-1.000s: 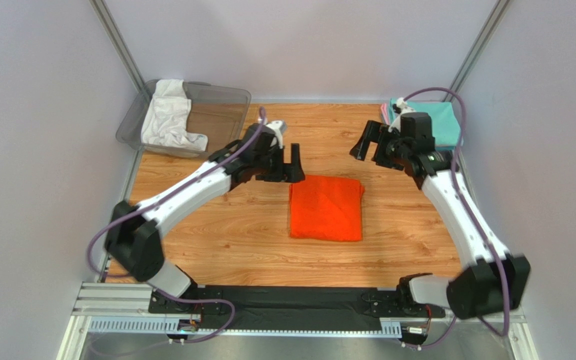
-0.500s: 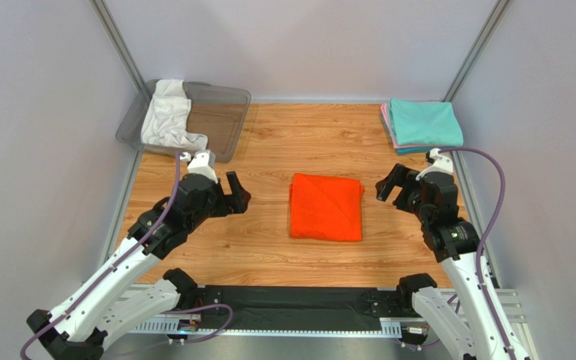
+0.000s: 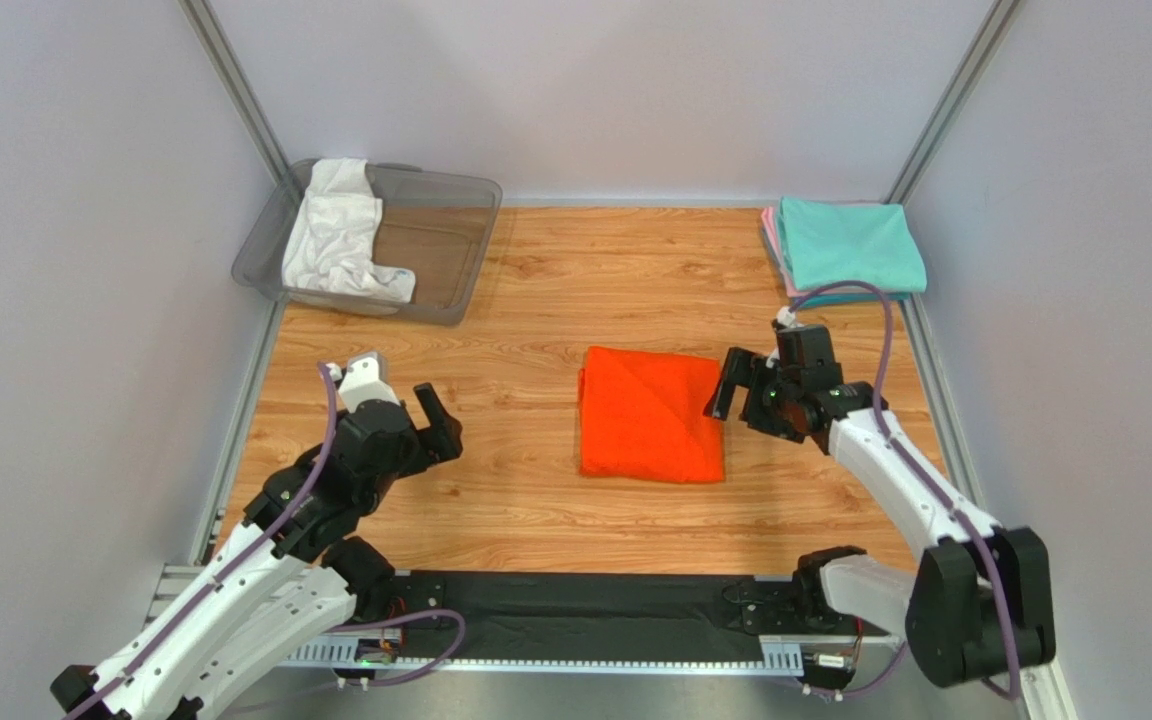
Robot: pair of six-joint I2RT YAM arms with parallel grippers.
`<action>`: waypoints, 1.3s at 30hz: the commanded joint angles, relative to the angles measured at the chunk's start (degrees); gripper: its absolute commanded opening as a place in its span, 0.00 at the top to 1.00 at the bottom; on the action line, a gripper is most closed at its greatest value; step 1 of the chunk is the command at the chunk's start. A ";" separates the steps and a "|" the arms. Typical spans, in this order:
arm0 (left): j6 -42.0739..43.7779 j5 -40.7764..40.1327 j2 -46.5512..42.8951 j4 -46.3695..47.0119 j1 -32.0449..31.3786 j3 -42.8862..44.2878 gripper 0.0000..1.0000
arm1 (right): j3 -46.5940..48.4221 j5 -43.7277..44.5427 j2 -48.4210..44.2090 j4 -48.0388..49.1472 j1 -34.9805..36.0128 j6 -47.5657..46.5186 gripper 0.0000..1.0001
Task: Fold and stack the t-shirts
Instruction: Fold the tshirt, then neatly place the folded tshirt to the corner
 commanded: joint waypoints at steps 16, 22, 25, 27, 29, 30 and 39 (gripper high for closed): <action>-2.12 -1.60 -5.27 -0.53 0.10 -0.50 0.00 | 11.89 4.21 25.29 5.80 7.19 -2.49 0.11; -2.83 -2.04 -7.38 -0.44 0.10 -1.38 0.00 | 11.54 5.71 28.27 6.85 7.81 -2.41 0.15; -2.83 -2.21 -7.56 -0.53 0.10 -1.47 0.00 | 11.80 5.53 29.59 7.38 8.42 -2.40 0.23; -2.83 -2.12 -7.56 -0.44 0.01 -1.47 0.00 | 11.80 5.97 30.64 7.29 9.65 -2.32 0.25; -2.65 -2.12 -7.65 -0.53 0.10 -1.38 0.00 | 11.89 7.28 31.26 7.30 10.87 -1.97 0.30; -2.57 -2.21 -7.65 -0.44 0.01 -1.38 0.00 | 11.89 7.29 31.79 7.38 11.41 -1.70 0.36; -2.48 -2.65 -7.21 -0.79 0.01 -1.29 0.00 | 14.08 14.58 34.08 6.86 14.75 -3.28 0.79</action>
